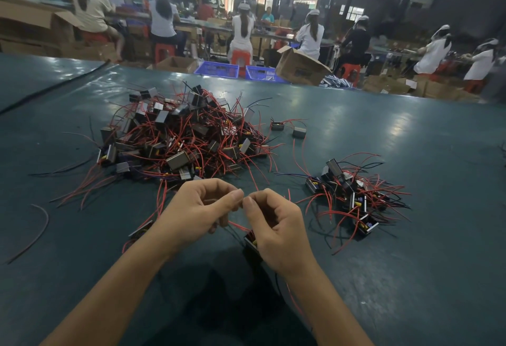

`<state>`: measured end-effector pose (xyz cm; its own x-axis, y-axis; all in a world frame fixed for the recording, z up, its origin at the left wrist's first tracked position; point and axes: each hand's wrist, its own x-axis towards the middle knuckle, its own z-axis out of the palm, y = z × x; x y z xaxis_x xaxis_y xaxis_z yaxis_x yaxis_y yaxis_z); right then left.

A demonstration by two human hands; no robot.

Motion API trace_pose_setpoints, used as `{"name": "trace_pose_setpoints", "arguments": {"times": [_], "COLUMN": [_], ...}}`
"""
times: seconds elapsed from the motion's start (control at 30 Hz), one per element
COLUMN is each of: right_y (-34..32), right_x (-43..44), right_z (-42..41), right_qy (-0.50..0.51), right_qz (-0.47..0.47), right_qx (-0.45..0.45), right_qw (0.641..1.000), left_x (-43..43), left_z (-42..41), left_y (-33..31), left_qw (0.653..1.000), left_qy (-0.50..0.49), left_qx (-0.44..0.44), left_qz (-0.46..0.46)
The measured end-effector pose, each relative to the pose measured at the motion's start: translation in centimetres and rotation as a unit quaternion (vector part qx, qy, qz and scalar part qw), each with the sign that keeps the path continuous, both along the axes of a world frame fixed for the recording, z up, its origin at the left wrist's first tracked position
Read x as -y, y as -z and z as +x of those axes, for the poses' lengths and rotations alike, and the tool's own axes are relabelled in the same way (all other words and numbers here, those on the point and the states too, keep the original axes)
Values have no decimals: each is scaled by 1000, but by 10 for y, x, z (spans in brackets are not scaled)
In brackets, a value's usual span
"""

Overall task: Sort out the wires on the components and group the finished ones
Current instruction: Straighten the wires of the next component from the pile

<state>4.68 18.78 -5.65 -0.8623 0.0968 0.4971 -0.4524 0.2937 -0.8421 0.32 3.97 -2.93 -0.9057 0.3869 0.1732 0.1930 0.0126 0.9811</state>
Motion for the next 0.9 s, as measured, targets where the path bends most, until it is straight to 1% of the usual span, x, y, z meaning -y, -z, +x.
{"name": "trace_pose_setpoints", "arguments": {"times": [0.07,0.13,0.17,0.23,0.3,0.43,0.53,0.7,0.77,0.83,0.87,0.9], "right_y": [-1,-2,-2,-2,-2,-3,-1,1,2,2,2,2], "right_x": [-1,-1,0,0,0,-1,-1,0,0,-1,-1,-1], "right_z": [0,0,0,1,1,0,0,-1,-2,-3,-3,-3], "right_qy": [-6,-16,-19,-19,-18,-16,-13,-30,-24,0,19,41], "right_qz": [-28,-48,-53,-57,-59,-65,-67,-76,-61,-23,6,39], "right_qx": [2,2,2,1,-2,1,4,7,8,-7,-23,-44], "right_qw": [1000,999,998,998,998,998,998,997,998,1000,1000,997], "left_x": [-3,-3,-2,1,2,3,3,5,5,4,3,1], "left_z": [2,3,3,2,1,0,2,4,5,6,7,8], "left_y": [1,3,3,5,6,9,11,10,9,10,10,10], "left_qw": [998,990,982,956,931,908,879,828,812,808,811,822], "left_qy": [-15,-25,-33,-54,-67,-86,-116,-161,-178,-186,-190,-194], "left_qx": [-59,-136,-182,-284,-354,-401,-441,-504,-519,-514,-501,-477], "left_qz": [3,-9,-21,-54,-68,-89,-140,-184,-202,-221,-234,-243]}}
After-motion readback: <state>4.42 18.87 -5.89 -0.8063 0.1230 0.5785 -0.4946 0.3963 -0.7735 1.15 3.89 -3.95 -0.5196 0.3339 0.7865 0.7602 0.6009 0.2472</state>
